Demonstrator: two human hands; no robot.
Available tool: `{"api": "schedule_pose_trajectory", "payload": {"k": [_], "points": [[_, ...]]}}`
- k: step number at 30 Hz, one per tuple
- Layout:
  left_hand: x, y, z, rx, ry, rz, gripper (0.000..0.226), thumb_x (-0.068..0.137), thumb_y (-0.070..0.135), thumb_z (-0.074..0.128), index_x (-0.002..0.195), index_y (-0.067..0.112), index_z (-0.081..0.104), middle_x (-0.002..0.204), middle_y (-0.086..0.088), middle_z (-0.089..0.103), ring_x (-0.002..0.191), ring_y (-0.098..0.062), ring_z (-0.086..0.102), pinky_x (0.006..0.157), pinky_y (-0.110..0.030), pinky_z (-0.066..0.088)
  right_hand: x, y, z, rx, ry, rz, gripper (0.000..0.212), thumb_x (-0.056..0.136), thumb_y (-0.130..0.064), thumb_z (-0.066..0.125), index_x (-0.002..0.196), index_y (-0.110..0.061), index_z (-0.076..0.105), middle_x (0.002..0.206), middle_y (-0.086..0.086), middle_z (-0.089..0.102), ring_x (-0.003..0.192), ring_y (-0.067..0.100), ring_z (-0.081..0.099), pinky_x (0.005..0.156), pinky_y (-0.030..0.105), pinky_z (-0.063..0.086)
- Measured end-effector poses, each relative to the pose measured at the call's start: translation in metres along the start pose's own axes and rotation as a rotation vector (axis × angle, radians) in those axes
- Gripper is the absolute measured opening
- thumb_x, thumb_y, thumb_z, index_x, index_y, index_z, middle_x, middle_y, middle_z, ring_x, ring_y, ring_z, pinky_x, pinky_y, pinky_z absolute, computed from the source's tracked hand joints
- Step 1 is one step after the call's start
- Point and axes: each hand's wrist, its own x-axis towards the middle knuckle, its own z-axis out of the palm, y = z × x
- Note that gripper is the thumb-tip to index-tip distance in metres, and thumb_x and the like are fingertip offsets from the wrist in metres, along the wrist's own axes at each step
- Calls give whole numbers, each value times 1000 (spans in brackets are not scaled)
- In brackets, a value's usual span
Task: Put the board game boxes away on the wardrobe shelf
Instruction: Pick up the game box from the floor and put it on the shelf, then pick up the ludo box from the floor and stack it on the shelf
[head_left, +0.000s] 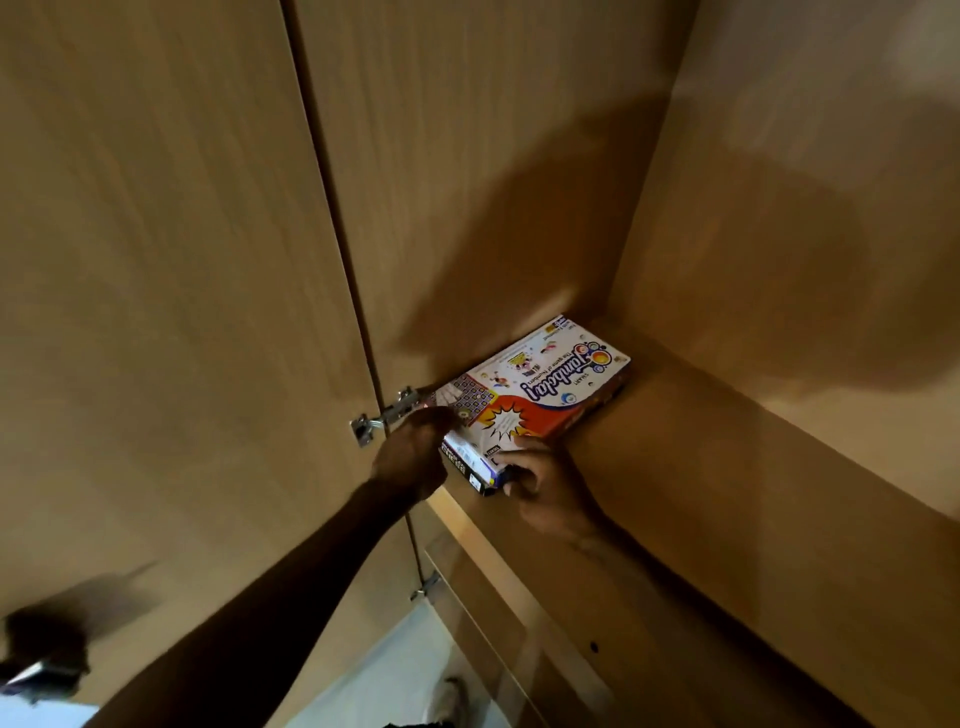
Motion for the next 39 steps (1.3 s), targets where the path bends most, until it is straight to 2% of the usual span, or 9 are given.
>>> {"api": "schedule_pose_trajectory", "payload": {"k": [4,8,11,14,16,18,20,28,39], "points": [[-2,-1,-5,-105,-148,-59,82,72,-17,44,146,19,43,159,0,32,143,-19,36,114,-28,36,6,-9,6,-170,-90,-7,48,86,-12,61,133,-24,58,148,6,38,139,28,21,116,33,25],[0,-2,-5,-159,-172,-99,81,73,-16,44,145,21,44,160,3,29,145,-18,32,114,-22,30,10,-10,6,-220,-115,-1,52,86,-14,60,136,-27,55,151,5,35,139,28,18,115,35,23],[-7,-1,-2,-171,-119,-82,69,81,-5,51,145,22,44,158,3,32,146,-16,29,115,-21,24,8,-5,2,-173,-128,-26,52,87,-15,63,136,-27,55,151,3,34,142,24,17,117,31,23],[-27,2,1,-249,12,-166,52,87,12,58,137,26,52,144,4,52,132,-17,49,107,-29,42,-1,-2,0,-10,-65,-29,46,87,-14,64,132,-24,59,146,1,40,140,17,30,112,22,28],[-51,8,3,-384,80,-273,41,89,14,59,128,25,60,127,8,64,115,-15,61,93,-30,51,-14,-1,4,75,-1,-16,43,87,-16,64,129,-23,61,139,-1,50,131,14,45,109,29,41],[-81,15,4,-498,153,-328,34,90,11,59,121,24,65,113,10,68,102,-10,65,84,-33,56,-31,-2,12,174,26,-6,39,86,-17,65,125,-24,63,130,-4,58,116,10,57,94,28,52],[-113,17,6,-565,198,-389,33,91,7,58,120,20,66,108,7,70,98,-8,66,82,-31,57,-48,-4,22,276,27,-15,38,86,-14,65,123,-22,63,124,-5,63,102,6,63,82,23,54],[-299,10,18,-711,368,-837,24,89,14,64,109,27,68,98,5,75,96,-12,69,92,-35,55,-128,-38,89,315,-353,-17,36,87,-16,63,122,-21,65,105,-6,70,91,3,63,80,15,50],[-554,28,-13,-744,786,-1274,26,91,7,60,110,22,69,99,4,75,95,-13,69,89,-32,55,-260,-158,224,171,-869,-295,35,86,-19,62,120,-21,65,99,-8,69,86,5,65,85,25,53]]}}
